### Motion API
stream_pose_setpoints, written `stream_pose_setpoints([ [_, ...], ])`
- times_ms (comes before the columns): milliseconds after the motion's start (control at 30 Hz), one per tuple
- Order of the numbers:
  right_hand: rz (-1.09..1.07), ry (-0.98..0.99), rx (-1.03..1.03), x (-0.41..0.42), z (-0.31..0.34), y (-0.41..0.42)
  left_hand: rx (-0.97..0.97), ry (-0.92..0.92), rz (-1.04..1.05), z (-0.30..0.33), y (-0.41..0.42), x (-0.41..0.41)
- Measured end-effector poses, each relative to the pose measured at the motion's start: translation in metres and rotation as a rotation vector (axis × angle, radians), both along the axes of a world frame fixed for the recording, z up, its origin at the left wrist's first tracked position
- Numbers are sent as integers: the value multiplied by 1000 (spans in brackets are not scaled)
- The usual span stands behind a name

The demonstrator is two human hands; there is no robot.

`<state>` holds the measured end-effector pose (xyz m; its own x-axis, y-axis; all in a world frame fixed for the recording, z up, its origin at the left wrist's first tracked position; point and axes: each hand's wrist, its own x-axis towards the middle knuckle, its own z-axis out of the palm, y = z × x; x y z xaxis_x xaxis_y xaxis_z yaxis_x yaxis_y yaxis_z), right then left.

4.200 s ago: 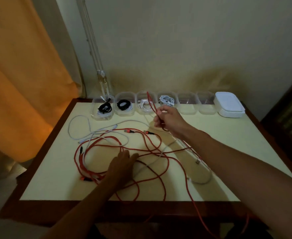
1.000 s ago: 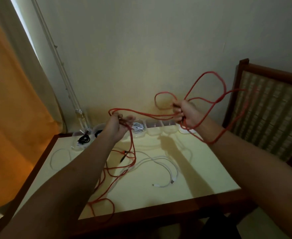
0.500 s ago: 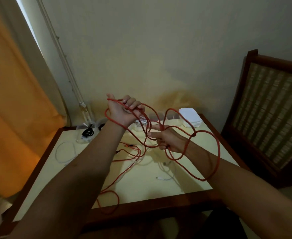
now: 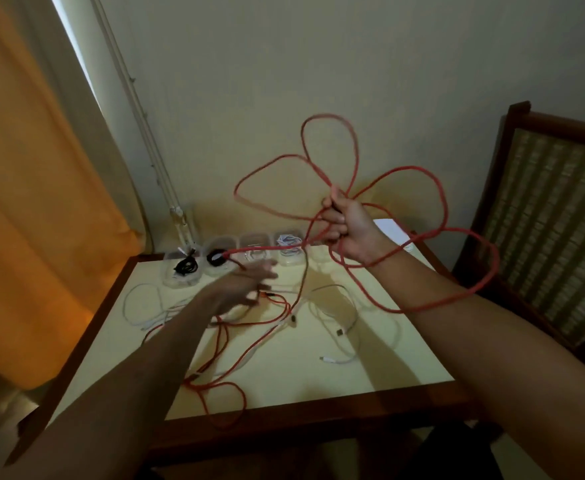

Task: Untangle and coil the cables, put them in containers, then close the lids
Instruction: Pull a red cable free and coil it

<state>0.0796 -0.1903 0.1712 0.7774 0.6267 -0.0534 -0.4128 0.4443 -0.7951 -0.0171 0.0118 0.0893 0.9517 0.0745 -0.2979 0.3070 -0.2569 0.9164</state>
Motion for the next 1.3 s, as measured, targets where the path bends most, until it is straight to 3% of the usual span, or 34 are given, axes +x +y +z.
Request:
stream_pose_setpoints([
  [100, 21, 36, 148, 1, 22, 1, 146, 30, -225, -11, -42, -11],
  [267, 69, -4, 198, -5, 33, -12, 2, -72, -82, -8, -64, -1],
  [333, 88, -30, 132, -7, 30, -23, -207, -137, 20, -6, -60, 2],
  [433, 101, -75, -21, -10, 20, -42, -710, -228, 228, -2, -49, 5],
  [533, 163, -127, -200, -16, 1, -55, -908, -225, 272, 5, -35, -4],
  [633, 264, -246, -438, -32, -20, -66, -797, -207, 187, 4, -21, -23],
  [767, 462, -428, -604, -59, -55, -76, -463, -109, 75, -6, -11, -52],
  [933, 763, -259, -495, -99, -112, -85, -349, -53, 11, -29, -2, -93],
  [1100, 745, -383, -620, -142, -172, -83, -180, -47, 59, -61, 1, -122],
  [1200, 847, -169, -529, -151, -205, -82, -190, -61, 159, -78, 4, -136],
  [1300, 858, -97, -655, -155, -233, -83, -247, -39, 286, -94, 12, -152],
])
